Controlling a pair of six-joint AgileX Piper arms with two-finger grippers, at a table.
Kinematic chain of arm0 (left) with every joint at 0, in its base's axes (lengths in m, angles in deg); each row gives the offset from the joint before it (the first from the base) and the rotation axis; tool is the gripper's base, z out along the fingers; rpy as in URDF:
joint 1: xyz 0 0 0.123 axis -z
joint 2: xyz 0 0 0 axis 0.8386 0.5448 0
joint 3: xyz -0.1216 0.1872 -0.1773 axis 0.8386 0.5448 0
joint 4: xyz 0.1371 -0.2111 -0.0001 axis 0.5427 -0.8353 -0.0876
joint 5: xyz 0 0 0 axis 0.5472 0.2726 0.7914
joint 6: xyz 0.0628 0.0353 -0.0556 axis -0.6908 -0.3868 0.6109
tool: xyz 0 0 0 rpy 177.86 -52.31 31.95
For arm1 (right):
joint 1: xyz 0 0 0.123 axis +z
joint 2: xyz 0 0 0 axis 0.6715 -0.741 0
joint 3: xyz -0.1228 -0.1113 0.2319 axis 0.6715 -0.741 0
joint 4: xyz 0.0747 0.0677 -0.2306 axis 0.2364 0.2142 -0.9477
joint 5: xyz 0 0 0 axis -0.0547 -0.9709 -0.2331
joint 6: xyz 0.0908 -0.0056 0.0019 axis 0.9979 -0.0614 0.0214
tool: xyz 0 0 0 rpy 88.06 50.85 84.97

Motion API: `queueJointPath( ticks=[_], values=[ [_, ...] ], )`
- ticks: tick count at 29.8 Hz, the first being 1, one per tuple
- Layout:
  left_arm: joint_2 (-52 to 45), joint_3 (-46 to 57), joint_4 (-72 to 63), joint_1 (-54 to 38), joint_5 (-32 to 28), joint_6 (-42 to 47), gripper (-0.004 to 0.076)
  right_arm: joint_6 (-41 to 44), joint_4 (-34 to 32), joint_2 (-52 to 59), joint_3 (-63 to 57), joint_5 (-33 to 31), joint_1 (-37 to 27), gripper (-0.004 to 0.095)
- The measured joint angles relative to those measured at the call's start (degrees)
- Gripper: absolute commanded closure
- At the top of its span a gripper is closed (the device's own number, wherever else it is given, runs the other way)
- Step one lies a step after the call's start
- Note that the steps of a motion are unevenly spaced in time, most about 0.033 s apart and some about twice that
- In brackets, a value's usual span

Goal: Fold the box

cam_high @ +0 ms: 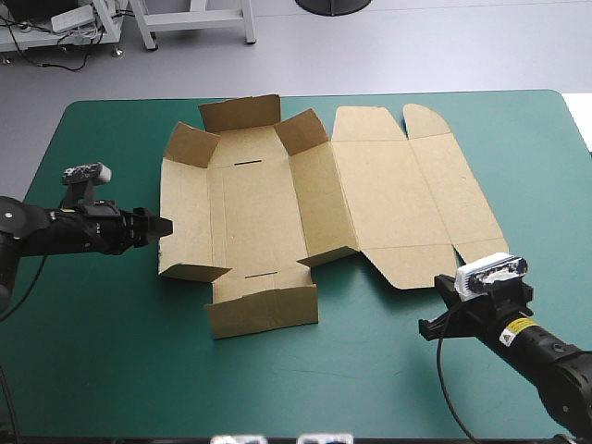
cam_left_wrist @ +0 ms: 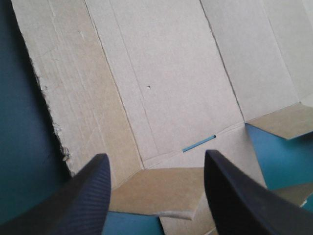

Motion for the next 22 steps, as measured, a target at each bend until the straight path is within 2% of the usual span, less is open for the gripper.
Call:
queueJointPath(
  ticks=[3,6,13,22],
  values=[
    [2.01,-0.05,-6.22,-4.67,1.25,-5.03,0.0306,0.0,0.06,0.0,0.0,-0.07,0.0,0.0905],
    [3.78,-0.1,-6.71,-6.98,1.37,-7.56,0.0306,0.0,0.82,0.0,0.0,-0.07,0.0,0.0905],
    [10.59,-0.16,-5.13,-7.31,2.2,-10.68,0.0237,0.0,1.53,0.0,0.0,-0.1,0.0,0.0905],
    [20.59,-0.16,-5.73,-7.31,2.15,-14.19,0.0236,0.02,2.88,0.0,0.0,-0.47,0.0,0.0905]
  ],
)
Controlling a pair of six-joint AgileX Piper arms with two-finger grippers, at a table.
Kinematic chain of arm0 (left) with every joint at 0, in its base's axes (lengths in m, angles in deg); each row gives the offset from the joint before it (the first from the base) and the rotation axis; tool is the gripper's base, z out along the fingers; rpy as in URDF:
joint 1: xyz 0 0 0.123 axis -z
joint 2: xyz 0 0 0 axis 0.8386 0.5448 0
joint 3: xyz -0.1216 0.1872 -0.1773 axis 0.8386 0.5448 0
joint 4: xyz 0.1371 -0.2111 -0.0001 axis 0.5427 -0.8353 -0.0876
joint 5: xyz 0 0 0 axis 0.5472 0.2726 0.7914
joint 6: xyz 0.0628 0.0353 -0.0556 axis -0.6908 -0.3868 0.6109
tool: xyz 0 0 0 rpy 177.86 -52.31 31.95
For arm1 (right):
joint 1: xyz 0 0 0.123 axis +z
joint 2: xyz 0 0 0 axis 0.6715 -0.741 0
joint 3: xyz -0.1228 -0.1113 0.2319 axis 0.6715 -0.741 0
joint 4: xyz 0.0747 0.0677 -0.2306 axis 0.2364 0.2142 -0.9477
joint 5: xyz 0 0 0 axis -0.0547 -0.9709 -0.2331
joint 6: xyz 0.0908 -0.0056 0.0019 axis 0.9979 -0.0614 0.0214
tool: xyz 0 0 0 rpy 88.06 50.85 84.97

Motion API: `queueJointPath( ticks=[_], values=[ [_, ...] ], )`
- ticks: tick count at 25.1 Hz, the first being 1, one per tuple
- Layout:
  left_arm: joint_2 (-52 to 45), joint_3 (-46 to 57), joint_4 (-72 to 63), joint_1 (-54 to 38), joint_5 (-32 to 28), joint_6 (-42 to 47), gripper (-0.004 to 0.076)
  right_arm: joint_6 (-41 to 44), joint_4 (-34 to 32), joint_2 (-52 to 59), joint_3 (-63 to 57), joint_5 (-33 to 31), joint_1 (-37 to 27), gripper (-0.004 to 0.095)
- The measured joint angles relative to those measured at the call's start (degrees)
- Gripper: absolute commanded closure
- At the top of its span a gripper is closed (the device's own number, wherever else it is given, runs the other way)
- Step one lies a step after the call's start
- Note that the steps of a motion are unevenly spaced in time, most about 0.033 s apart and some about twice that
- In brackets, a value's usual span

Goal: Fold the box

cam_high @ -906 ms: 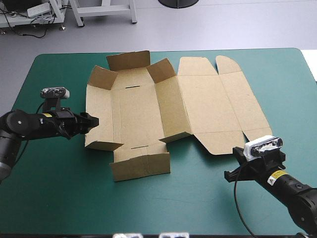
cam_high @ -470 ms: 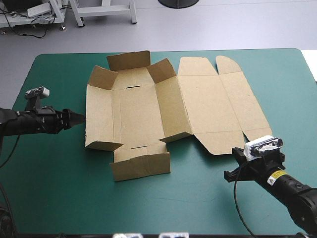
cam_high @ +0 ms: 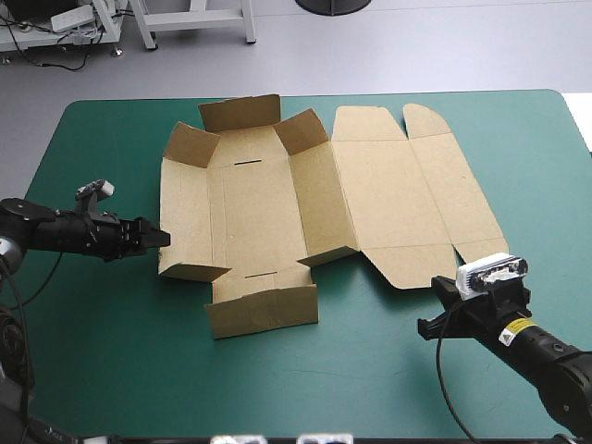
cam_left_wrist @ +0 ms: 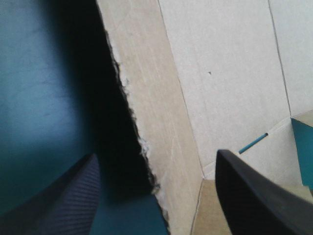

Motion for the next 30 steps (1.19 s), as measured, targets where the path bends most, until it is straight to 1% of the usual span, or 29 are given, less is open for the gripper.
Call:
queueJointPath(
  ticks=[8,16,18,19,23,24,25,27,30],
  values=[
    [6.33,-0.19,-3.83,0.07,0.5,-3.95,0.0237,0.0,0.93,0.0,0.0,-0.06,0.0,0.0905],
    [7.14,-0.35,-5.08,4.63,1.12,-6.47,0.0237,0.0,1.15,0.0,0.0,-1.0,0.0,0.0905],
    [7.15,-0.39,-5.08,4.69,1.37,-6.49,0.0255,0.0,1.15,0.0,0.0,-1.41,0.0,0.0905],
    [7.15,-0.39,-5.08,4.69,1.55,-6.54,0.0277,0.0,1.15,0.0,0.0,-1.6,0.0,0.0905],
    [7.15,-0.39,-5.08,4.69,1.75,-6.54,0.0451,0.0,1.15,0.0,0.0,-1.97,0.0,0.0905],
    [7.15,-0.39,-5.08,4.69,1.8,-6.54,0.0513,0.0,1.15,0.0,0.0,-2.02,0.0,0.0905],
    [7.15,-0.39,-5.08,4.69,1.8,-6.54,0.0596,0.0,1.15,0.0,0.0,-2.11,0.0,0.0905],
    [7.15,-0.39,-5.08,4.69,1.8,-6.59,0.0722,0.0,1.15,0.0,0.0,-2.32,0.0,0.0905],
    [7.15,-0.39,-5.41,4.69,1.99,-6.7,0.0729,0.0,1.15,0.0,0.0,-2.58,0.0,0.0905]
  ],
)
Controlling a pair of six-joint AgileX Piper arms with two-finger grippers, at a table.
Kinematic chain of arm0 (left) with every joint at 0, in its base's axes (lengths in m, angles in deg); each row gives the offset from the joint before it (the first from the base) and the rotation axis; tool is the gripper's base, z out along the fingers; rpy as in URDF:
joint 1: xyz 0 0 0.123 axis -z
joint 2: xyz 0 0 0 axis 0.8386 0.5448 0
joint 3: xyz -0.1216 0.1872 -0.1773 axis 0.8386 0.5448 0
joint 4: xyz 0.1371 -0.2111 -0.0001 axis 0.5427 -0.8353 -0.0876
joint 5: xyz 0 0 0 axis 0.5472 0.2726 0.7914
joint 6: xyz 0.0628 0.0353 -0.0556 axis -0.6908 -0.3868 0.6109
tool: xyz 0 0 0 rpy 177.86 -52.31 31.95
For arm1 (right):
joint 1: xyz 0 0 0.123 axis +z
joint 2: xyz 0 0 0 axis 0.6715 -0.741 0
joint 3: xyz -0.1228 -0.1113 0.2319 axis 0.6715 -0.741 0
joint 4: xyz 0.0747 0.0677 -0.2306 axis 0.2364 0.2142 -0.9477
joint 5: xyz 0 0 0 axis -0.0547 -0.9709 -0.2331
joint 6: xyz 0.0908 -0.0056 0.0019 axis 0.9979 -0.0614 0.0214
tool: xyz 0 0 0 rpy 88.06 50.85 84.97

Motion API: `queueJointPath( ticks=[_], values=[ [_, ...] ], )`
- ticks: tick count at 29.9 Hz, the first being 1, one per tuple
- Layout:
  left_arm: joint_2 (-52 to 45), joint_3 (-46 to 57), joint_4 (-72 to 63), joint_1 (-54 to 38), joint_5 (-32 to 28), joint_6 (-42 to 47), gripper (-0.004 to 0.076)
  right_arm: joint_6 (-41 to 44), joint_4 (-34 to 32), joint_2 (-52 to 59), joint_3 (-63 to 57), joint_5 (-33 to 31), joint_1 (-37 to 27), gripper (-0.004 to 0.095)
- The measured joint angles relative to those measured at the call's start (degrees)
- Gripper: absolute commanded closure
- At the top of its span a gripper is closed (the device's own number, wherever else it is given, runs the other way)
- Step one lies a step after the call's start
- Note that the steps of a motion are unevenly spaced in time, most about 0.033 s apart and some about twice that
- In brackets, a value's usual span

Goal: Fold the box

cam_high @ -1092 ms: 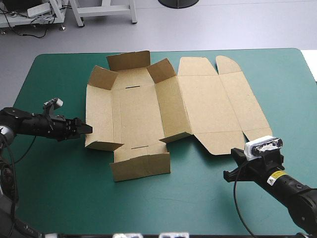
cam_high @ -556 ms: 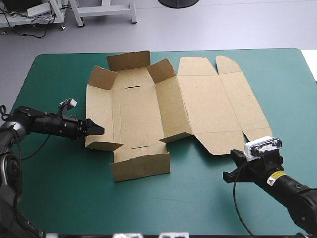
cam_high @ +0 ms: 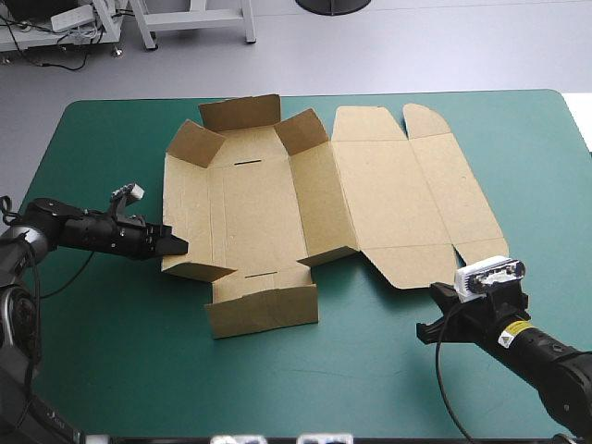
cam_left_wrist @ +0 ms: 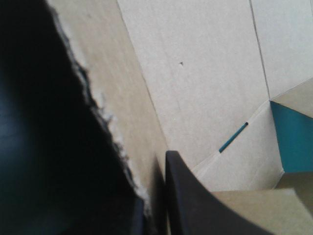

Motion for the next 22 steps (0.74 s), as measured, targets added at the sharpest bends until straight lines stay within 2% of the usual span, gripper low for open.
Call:
queueJointPath(
  ticks=[12,22],
  values=[
    [-0.77,-3.4,1.56,0.0,2.43,-0.75,0.0729,0.0,0.0,0.0,0.0,-1.78,0.0,0.0905],
    [-10.51,-7.69,10.14,0.14,3.86,1.37,0.0729,0.0,0.0,-0.04,0.0,-3.16,0.0,0.0905]
  ],
)
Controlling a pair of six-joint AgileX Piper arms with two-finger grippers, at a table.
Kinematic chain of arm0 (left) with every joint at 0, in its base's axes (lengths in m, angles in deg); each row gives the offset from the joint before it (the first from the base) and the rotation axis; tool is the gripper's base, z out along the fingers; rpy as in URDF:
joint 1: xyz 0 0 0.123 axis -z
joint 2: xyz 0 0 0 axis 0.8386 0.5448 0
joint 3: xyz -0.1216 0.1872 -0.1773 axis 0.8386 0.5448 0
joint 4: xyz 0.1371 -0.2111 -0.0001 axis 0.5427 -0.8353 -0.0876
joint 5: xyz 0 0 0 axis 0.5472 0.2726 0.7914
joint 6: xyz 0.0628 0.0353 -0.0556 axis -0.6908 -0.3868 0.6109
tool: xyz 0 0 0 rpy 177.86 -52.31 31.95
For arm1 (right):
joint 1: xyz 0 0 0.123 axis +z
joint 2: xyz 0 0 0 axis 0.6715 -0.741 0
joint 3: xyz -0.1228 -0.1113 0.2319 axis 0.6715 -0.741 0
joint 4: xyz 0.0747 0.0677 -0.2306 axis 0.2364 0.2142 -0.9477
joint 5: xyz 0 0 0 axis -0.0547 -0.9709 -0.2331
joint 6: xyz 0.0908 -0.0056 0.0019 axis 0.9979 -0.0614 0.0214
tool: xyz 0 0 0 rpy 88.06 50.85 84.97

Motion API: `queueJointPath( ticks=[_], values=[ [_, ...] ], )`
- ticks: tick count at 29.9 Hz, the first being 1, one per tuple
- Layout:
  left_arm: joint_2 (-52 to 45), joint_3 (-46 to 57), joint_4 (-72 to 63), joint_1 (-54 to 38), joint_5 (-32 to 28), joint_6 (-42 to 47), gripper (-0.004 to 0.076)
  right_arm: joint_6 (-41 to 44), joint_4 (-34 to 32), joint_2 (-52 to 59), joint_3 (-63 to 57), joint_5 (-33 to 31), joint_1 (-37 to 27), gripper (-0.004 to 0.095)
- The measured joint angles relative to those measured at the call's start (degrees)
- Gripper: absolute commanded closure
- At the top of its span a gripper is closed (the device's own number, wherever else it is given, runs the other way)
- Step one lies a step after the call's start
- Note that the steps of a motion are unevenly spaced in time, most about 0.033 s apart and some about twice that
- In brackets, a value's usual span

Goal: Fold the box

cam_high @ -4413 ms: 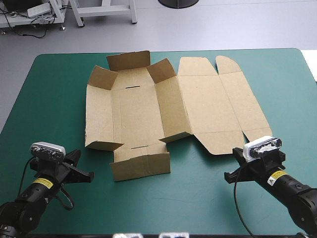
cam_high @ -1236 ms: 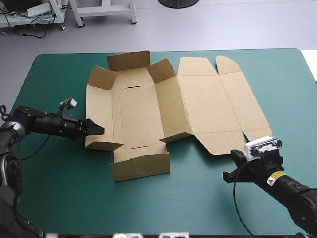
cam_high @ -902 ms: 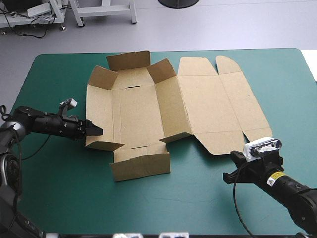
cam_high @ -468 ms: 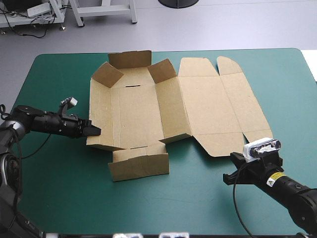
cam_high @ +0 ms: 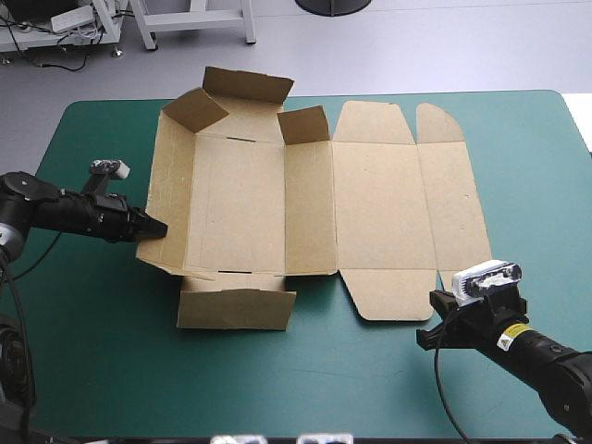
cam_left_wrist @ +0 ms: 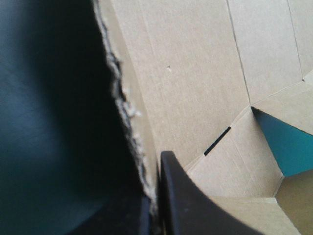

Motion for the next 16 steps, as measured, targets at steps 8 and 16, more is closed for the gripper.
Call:
queueJointPath(
  ticks=[8,16],
  values=[
    [-2.26,-3.22,13.12,8.0,0.01,6.34,0.0729,0.0,0.0,0.0,0.0,-0.91,0.0,0.0905],
    [-2.26,-7.9,25.11,15.74,1.16,10.07,0.0729,0.05,0.0,0.0,0.0,-1.23,0.0,0.0905]
  ],
)
